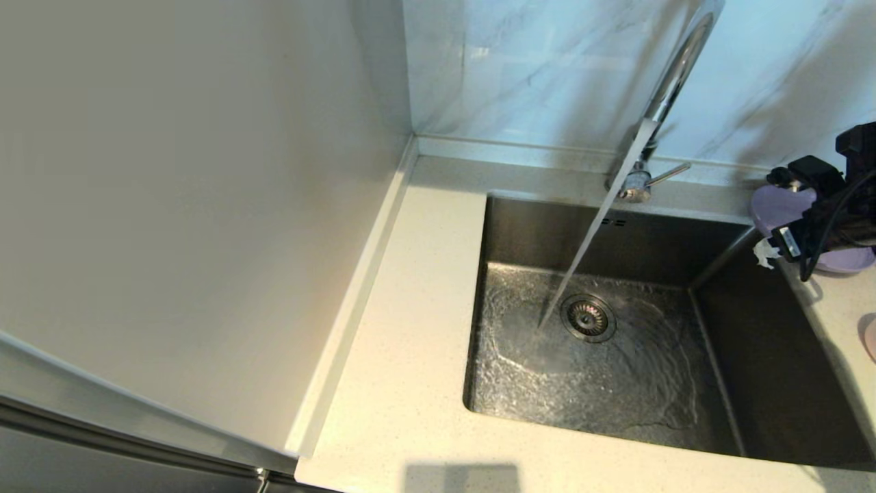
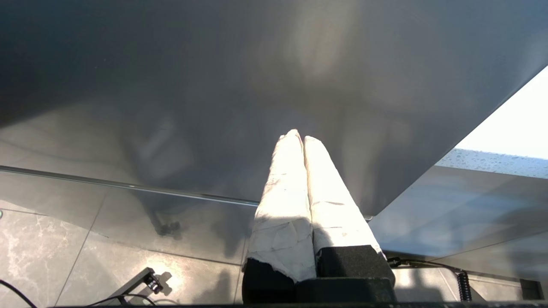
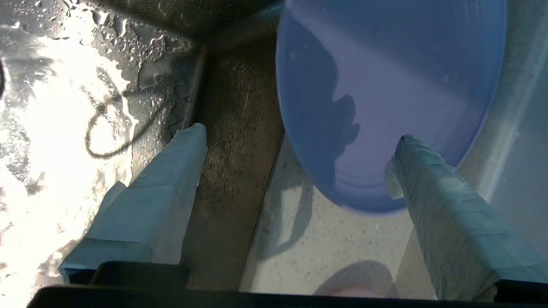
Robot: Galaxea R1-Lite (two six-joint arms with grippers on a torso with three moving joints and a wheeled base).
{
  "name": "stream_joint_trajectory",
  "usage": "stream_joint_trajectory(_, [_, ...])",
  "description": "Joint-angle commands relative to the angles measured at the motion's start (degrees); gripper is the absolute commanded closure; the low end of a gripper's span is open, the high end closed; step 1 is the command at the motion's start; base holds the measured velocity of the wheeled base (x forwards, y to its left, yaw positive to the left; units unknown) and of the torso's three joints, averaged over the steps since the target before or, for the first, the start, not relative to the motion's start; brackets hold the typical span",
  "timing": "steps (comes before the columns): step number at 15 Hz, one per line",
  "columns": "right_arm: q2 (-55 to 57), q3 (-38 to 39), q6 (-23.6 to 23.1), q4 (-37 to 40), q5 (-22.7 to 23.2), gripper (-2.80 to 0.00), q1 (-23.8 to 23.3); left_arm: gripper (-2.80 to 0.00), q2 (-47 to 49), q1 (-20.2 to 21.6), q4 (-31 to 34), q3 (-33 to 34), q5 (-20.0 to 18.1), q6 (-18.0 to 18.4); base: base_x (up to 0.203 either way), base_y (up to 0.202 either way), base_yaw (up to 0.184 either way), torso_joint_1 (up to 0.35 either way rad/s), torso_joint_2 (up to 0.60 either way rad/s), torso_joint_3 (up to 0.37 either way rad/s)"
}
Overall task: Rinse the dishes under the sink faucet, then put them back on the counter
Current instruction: Pick up the plate
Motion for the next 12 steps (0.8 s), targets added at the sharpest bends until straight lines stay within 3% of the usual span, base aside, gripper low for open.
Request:
stream_joint_trajectory(1, [3.5, -2.8, -0.2, 0.0, -0.1, -2.80, 0.0, 0.00, 0.0, 0.0, 0.0, 0.0, 0.0, 0.0, 0.000, 0.000, 0.000, 0.000, 0.00, 0.000])
stream_joint_trajectory(8, [8.1, -6.8, -3.5, -5.7, -0.3, -2.80, 0.4, 0.00, 0.0, 0.0, 0.0, 0.0, 0.0, 0.0, 0.000, 0.000, 0.000, 0.000, 0.00, 0.000])
stream_joint_trajectory(9, [8.5, -7.2, -3.6, -5.8, -0.4, 0.00, 0.4, 0.00, 0.0, 0.0, 0.0, 0.0, 0.0, 0.0, 0.000, 0.000, 0.000, 0.000, 0.00, 0.000])
stream_joint_trajectory(12, [9.8, -8.7, -4.7, -5.9, -0.5, 0.00, 0.4, 0.00, 0.0, 0.0, 0.0, 0.0, 0.0, 0.0, 0.000, 0.000, 0.000, 0.000, 0.00, 0.000])
